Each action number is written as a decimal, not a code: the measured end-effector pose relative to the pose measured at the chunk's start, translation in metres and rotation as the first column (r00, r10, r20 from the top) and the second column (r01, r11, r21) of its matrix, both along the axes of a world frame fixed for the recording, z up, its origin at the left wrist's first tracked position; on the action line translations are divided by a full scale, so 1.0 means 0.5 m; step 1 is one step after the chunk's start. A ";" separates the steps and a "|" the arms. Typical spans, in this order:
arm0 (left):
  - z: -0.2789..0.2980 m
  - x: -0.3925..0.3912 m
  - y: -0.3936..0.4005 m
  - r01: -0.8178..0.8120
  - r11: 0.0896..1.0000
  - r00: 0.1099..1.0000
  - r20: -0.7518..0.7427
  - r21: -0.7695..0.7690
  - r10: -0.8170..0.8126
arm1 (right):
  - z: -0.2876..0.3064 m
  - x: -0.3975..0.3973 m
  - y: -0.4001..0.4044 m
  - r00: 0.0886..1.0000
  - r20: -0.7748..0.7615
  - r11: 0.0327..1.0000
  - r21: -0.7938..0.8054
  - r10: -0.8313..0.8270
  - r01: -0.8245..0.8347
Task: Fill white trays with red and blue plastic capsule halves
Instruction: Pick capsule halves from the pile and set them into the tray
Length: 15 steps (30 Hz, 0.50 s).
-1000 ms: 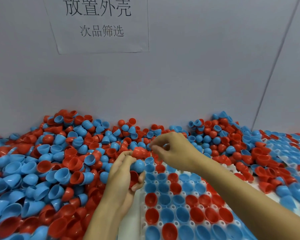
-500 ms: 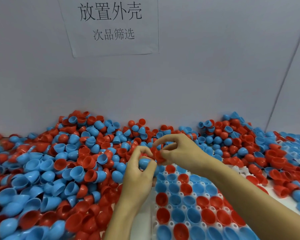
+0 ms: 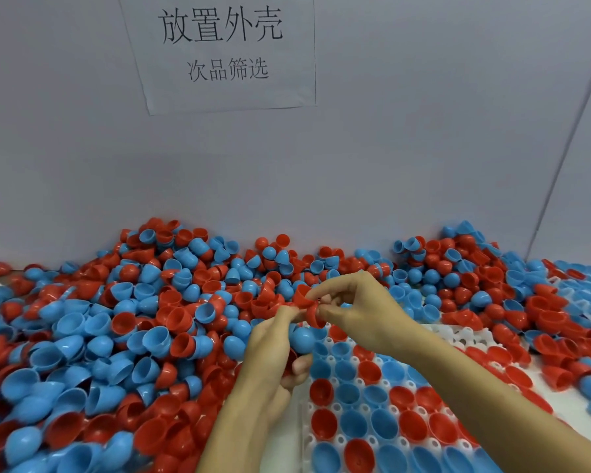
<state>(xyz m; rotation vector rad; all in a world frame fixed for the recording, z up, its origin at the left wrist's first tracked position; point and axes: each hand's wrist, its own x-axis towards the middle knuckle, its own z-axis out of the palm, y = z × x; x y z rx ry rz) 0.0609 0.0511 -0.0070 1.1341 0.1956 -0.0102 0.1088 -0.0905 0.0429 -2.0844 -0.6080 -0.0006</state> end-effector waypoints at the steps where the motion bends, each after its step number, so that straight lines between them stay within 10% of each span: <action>1: 0.003 -0.003 0.002 0.041 0.998 0.999 -0.009 -0.056 -0.042 | 0.001 -0.001 -0.002 1.000 0.019 1.000 0.003 0.016 -0.016; 10: 0.001 -0.002 -0.012 -0.120 0.992 0.971 0.211 0.040 0.109 | 0.029 -0.001 -0.018 0.996 0.069 0.992 0.115 -0.056 0.048; 15: -0.008 -0.003 -0.009 -0.319 0.847 0.885 0.453 0.426 0.106 | 0.060 0.001 -0.044 0.915 -0.403 0.994 0.097 -0.007 0.050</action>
